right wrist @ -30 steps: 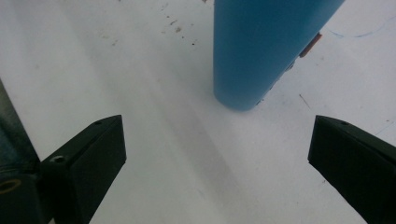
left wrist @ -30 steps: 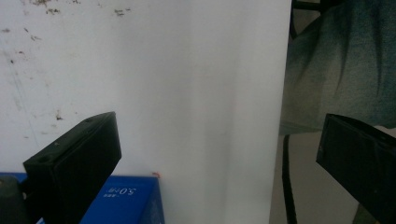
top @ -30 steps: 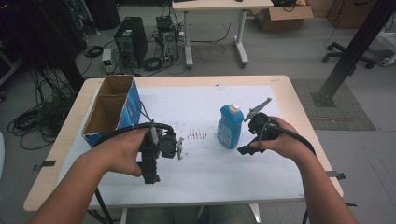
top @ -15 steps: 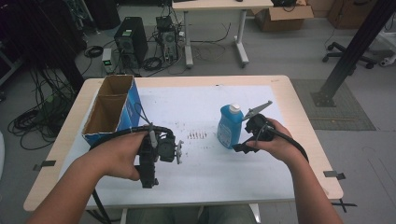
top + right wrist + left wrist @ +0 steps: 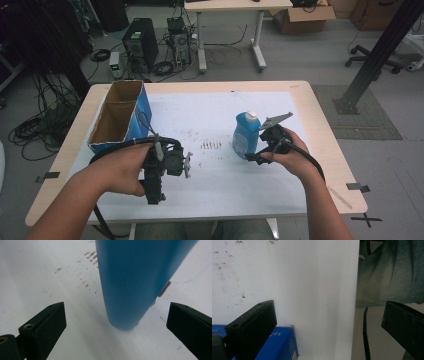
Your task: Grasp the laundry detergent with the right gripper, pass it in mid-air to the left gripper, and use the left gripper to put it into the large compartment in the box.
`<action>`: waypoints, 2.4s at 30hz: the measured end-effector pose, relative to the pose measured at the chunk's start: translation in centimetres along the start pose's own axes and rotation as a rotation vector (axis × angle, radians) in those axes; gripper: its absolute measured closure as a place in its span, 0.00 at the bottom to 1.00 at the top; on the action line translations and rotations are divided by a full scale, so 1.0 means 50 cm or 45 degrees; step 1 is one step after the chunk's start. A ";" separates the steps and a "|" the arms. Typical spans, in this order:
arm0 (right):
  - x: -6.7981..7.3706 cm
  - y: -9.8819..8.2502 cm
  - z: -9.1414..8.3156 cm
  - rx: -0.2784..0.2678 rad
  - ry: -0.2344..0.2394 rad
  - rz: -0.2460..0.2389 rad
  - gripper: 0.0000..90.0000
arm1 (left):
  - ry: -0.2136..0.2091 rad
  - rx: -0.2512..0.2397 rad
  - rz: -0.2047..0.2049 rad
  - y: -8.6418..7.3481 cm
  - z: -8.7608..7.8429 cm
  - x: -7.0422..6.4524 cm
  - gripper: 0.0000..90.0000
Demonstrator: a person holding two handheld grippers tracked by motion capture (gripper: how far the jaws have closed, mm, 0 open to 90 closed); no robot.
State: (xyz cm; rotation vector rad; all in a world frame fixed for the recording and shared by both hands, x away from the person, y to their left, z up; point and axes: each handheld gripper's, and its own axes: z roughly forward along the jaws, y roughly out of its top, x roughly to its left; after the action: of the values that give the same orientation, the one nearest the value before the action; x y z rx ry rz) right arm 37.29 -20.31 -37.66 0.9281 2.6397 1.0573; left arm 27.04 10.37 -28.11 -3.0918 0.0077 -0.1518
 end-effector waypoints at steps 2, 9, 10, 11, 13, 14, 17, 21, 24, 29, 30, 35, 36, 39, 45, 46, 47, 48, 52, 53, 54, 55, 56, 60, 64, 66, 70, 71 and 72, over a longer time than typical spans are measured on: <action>0.003 0.000 0.003 -0.028 -0.008 0.001 0.03 | -0.001 -0.002 -0.001 0.000 0.000 0.001 0.00; 0.010 0.000 0.018 -0.110 -0.056 0.001 0.03 | 0.004 -0.013 0.007 0.006 -0.002 0.004 0.00; 0.011 0.000 0.019 -0.121 -0.069 0.004 0.03 | 0.004 -0.012 0.009 0.006 -0.002 0.004 0.00; 0.012 0.000 0.021 -0.132 -0.082 0.009 0.03 | 0.004 -0.012 0.008 0.006 -0.002 0.005 0.00; 0.012 -0.001 0.023 -0.157 -0.094 0.019 0.03 | 0.004 -0.012 0.010 0.006 -0.002 0.005 0.00; 0.011 -0.002 0.024 -0.166 -0.099 0.025 0.03 | 0.006 -0.012 0.014 0.006 -0.002 0.006 0.00; 0.012 -0.002 0.026 -0.195 -0.117 0.041 0.03 | 0.006 -0.011 0.010 0.004 -0.001 0.007 0.00; 0.014 -0.001 0.031 -0.226 -0.150 0.047 0.03 | 0.009 -0.018 0.007 0.001 0.000 0.010 0.00; 0.016 -0.001 0.036 -0.244 -0.162 0.056 0.02 | 0.011 -0.017 0.004 0.001 0.002 0.012 0.00; 0.022 -0.002 0.054 -0.271 -0.201 0.072 0.02 | 0.012 -0.044 -0.006 -0.001 0.005 0.019 0.00; 0.023 -0.003 0.057 -0.278 -0.211 0.072 0.02 | 0.012 -0.046 -0.008 0.000 0.006 0.020 0.00; 0.028 -0.006 0.068 -0.290 -0.240 0.079 0.02 | 0.009 -0.040 0.003 0.003 0.009 0.023 0.00; 0.029 -0.007 0.069 -0.298 -0.246 0.083 0.02 | 0.008 -0.040 0.003 0.004 0.009 0.023 0.00; 0.029 -0.009 0.071 -0.324 -0.258 0.101 0.02 | 0.009 -0.040 0.005 0.006 0.010 0.024 0.00; 0.029 -0.012 0.071 -0.375 -0.276 0.118 0.01 | 0.011 -0.038 0.011 0.009 0.012 0.028 0.00; 0.029 -0.012 0.071 -0.381 -0.279 0.122 0.01 | 0.013 -0.041 0.012 0.009 0.013 0.029 0.00; 0.029 -0.012 0.071 -0.381 -0.279 0.122 0.01 | 0.013 -0.041 0.012 0.009 0.013 0.029 0.00; 0.030 -0.012 0.074 -0.390 -0.289 0.122 0.01 | 0.013 -0.036 0.013 0.010 0.013 0.030 0.00; 0.032 -0.012 0.080 -0.407 -0.303 0.124 0.01 | 0.012 -0.038 0.009 0.009 0.013 0.031 0.00; 0.033 -0.012 0.081 -0.408 -0.307 0.121 0.01 | 0.012 -0.039 0.009 0.009 0.013 0.031 0.00; 0.034 -0.012 0.083 -0.414 -0.315 0.122 0.01 | 0.011 -0.037 0.010 0.008 0.013 0.032 0.00; 0.035 -0.012 0.084 -0.420 -0.321 0.124 0.01 | 0.011 -0.037 0.009 0.008 0.014 0.031 0.00; 0.035 -0.013 0.085 -0.429 -0.321 0.124 0.01 | 0.013 -0.043 0.011 0.007 0.015 0.031 0.00; 0.036 -0.015 0.088 -0.450 -0.344 0.134 0.03 | 0.011 -0.040 0.011 0.005 0.016 0.031 0.00; 0.036 -0.019 0.088 -0.482 -0.372 0.164 0.08 | 0.012 -0.045 0.005 0.002 0.017 0.031 0.00; 0.036 -0.020 0.088 -0.497 -0.380 0.166 0.11 | 0.011 -0.043 0.004 0.000 0.017 0.031 0.00; 0.038 -0.023 0.089 -0.507 -0.387 0.172 0.18 | 0.012 -0.044 0.001 -0.002 0.016 0.031 0.00; 0.038 -0.023 0.089 -0.507 -0.387 0.172 0.18 | 0.012 -0.044 0.001 -0.002 0.016 0.031 0.00; 0.040 -0.024 0.091 -0.504 -0.390 0.167 0.20 | 0.013 -0.042 0.000 -0.003 0.016 0.031 0.00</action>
State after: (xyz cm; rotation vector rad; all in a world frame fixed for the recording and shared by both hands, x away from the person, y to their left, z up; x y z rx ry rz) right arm 36.73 -17.18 -41.65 1.0786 2.0493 1.2869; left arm 28.66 10.55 -28.74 -3.1238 0.0105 -0.1686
